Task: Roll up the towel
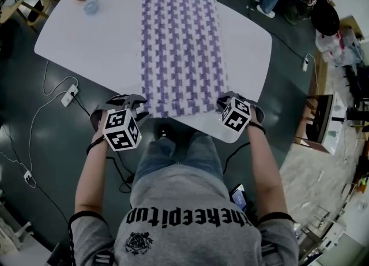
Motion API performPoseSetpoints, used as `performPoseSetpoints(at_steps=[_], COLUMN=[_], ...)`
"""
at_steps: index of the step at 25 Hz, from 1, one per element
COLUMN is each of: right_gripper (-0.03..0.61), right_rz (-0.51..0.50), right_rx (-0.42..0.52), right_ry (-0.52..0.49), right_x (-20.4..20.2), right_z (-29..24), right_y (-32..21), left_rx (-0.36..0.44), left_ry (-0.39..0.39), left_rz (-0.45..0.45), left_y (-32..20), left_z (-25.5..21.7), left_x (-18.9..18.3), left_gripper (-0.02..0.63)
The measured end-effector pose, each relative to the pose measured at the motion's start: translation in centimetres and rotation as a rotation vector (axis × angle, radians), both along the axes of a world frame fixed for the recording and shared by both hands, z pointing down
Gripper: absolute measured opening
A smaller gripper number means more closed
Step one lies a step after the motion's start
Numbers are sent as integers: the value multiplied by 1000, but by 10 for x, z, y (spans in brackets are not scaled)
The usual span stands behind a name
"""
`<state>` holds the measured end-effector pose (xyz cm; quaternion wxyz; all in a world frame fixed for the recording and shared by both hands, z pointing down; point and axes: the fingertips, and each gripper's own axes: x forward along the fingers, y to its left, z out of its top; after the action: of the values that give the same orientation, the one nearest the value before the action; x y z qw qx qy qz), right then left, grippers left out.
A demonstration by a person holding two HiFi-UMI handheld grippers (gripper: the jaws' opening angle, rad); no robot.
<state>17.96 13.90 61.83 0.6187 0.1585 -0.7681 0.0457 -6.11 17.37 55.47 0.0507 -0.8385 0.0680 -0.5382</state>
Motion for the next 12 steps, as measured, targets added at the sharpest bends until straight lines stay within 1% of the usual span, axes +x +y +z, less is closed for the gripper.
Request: performPoseSetpoints(at_steps=[2, 4, 6, 9, 12], right_gripper=[20, 20, 20, 20, 58], right_rz=[24, 43, 58, 66, 78], right_rx=[-2, -2, 1, 19, 47], right_ry=[-9, -22, -36, -56, -92], right_x=[4, 4, 2, -2, 1], right_z=[5, 9, 10, 6, -7], right_y=[15, 14, 4, -12, -28], left_rx=[18, 16, 18, 22, 10], left_ry=[8, -20, -55, -84, -95], left_rz=[32, 51, 31, -30, -58], left_y=[28, 41, 37, 17, -2], left_z=[3, 23, 47, 71, 81], left_x=[16, 26, 27, 24, 24], left_gripper=[147, 179, 193, 201, 201])
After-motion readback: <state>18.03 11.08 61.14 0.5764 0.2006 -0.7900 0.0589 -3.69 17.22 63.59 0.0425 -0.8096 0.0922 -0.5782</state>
